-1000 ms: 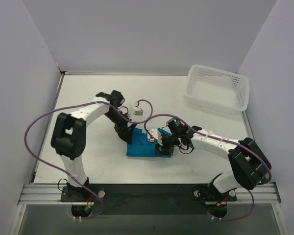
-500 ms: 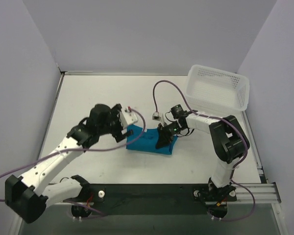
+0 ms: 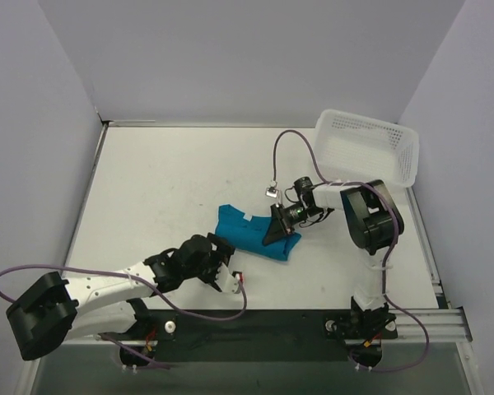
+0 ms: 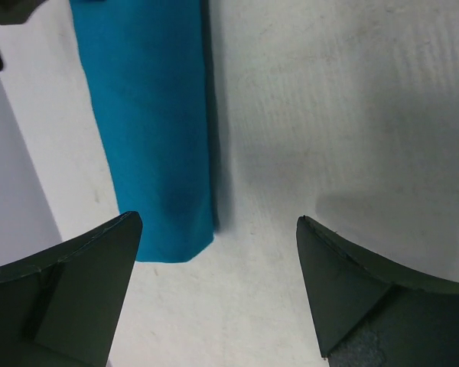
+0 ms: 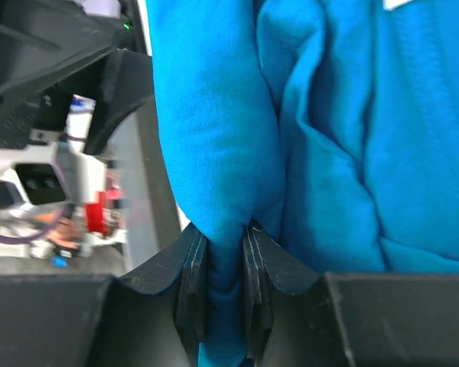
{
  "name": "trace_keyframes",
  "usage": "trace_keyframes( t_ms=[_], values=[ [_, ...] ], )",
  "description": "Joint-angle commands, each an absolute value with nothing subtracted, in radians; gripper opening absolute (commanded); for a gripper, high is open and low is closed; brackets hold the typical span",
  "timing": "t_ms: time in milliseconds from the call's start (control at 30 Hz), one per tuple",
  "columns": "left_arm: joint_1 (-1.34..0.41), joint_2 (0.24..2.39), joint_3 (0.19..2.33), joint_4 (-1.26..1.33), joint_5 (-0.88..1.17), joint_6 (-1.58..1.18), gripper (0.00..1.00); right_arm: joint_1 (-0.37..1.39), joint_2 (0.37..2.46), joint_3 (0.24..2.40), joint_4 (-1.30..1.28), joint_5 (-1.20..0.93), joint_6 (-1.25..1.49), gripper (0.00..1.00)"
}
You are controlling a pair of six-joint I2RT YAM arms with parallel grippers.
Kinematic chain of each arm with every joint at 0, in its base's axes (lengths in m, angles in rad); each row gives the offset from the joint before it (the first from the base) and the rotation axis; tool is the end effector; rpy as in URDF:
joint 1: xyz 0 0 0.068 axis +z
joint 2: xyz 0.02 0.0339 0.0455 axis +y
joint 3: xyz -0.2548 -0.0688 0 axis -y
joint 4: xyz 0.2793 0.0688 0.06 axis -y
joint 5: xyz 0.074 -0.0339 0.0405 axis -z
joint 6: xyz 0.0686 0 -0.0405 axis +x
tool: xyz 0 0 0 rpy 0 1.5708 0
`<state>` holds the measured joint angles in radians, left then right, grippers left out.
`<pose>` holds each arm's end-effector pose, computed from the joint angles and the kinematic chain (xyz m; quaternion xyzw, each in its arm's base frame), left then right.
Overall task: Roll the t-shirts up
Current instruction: Roll the T-shirt to the center of the board.
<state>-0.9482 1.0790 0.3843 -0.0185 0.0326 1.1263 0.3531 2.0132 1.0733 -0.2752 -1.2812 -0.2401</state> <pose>0.1501 -0.2129 0.1121 0.7864 0.4566 0.0222 0.4154 0.3290 0.1913 0.0659 -0.3317 0.7237 0.5953 0.1084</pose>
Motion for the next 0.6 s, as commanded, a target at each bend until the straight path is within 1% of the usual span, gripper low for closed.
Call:
trace_keyframes(
  t_ms=[0, 233, 567],
  values=[
    [-0.962, 1.121, 0.368, 0.266, -0.015, 1.285, 0.93, 0.316, 2.052, 1.080, -0.325, -1.353, -0.163, 0.00],
    [-0.971, 1.252, 0.328, 0.429, -0.058, 1.347, 0.92, 0.287, 2.085, 1.062, -0.275, -1.390, -0.080, 0.00],
    [-0.957, 1.488, 0.354, 0.623, -0.124, 1.387, 0.88, 0.273, 2.134, 1.066, -0.233, -1.425, -0.015, 0.00]
  ],
)
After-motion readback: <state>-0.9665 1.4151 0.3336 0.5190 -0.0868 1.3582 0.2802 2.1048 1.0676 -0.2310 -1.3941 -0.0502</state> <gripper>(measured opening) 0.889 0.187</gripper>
